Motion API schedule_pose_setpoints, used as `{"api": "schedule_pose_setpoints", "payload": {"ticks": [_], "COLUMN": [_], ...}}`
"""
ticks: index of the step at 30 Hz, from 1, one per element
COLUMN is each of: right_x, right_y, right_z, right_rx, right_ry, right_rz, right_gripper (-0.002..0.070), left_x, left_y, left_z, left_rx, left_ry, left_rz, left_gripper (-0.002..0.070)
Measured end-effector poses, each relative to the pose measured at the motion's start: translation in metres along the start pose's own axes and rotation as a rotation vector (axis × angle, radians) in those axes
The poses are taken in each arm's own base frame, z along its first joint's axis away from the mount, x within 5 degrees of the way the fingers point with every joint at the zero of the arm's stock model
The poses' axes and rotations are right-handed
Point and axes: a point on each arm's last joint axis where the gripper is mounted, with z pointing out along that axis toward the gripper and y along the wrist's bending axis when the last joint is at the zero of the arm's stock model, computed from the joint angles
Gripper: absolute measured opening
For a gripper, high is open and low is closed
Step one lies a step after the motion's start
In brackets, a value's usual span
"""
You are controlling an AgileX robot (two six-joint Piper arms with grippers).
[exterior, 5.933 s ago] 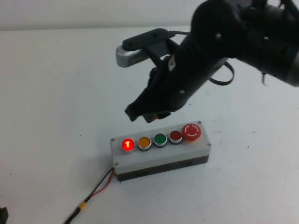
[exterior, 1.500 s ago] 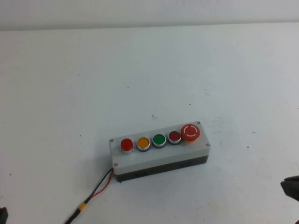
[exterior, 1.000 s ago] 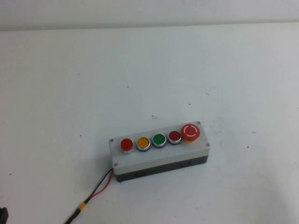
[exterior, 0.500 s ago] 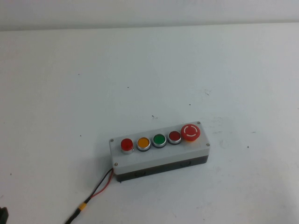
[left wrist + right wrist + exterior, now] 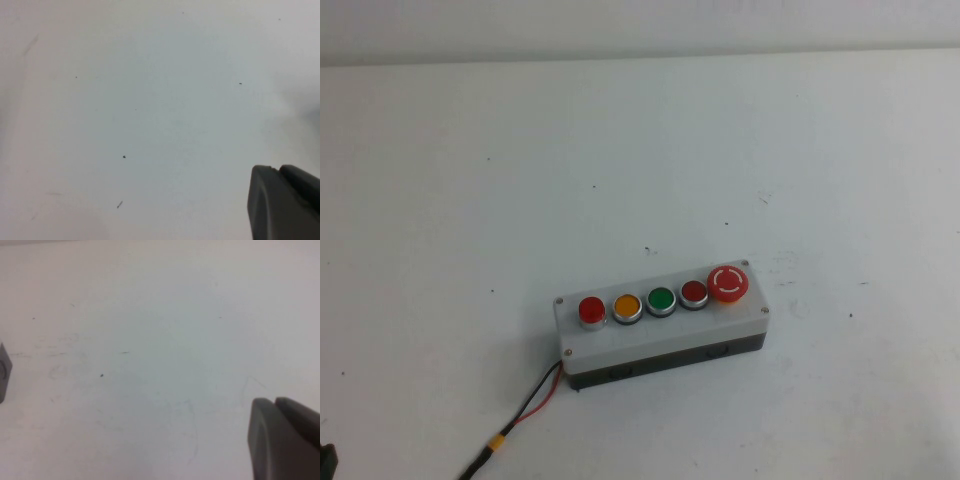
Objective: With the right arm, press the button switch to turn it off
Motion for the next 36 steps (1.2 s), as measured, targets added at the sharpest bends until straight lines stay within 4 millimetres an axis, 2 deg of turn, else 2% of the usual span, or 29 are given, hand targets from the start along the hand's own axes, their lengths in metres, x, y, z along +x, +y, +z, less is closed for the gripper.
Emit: {"api": "schedule_pose_setpoints", "payload": {"ticks": [6, 36], "right_x": [0.0004, 0.0005], "right_y": [0.0034, 0.0041], "right_z": [-0.0001, -0.0001], "right_rx": [-0.037, -0.045], "right_ry": [0.004, 0.005], "right_rz": [-0.048, -0.039], "right_gripper": [-0.0017, -0.0017], "left_x": [0.0000, 0.0000], "left_y": [0.0000, 0.0000], "left_z": [0.0000, 0.0000], "left_rx": [0.000, 0.000], "left_ry": [0.000, 0.000], "left_rz": [0.000, 0.000], "left_gripper": [-0.0002, -0.0002]}}
